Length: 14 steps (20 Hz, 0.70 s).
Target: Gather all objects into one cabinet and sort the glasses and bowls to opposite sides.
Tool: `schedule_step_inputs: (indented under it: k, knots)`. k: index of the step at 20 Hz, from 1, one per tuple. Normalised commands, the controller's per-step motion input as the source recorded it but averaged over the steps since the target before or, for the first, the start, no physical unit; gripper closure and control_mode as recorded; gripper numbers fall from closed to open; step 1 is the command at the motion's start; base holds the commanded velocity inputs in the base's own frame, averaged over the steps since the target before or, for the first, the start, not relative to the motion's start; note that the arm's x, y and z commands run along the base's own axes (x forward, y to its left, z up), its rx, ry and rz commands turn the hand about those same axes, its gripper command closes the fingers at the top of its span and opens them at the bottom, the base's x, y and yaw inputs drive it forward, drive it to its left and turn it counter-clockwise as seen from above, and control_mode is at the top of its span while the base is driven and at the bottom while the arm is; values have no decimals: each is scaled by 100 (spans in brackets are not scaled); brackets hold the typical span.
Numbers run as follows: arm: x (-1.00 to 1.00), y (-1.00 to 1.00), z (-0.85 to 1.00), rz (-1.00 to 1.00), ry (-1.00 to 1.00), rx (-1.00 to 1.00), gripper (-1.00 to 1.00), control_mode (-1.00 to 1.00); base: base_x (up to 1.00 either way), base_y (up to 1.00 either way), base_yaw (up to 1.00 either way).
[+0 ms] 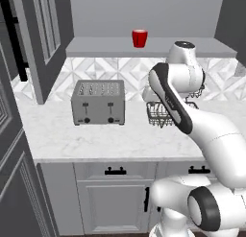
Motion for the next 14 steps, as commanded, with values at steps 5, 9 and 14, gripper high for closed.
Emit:
schedule_step_inputs:
  k: [5, 9, 14]
  knots:
    - [0, 0, 0, 0, 0, 0, -100, 100, 100, 21, -21]
    - [0, 0, 0, 0, 0, 0, -100, 100, 98, 0, -12]
    - [0, 0, 0, 0, 0, 0, -100, 100, 10, 0, 0]
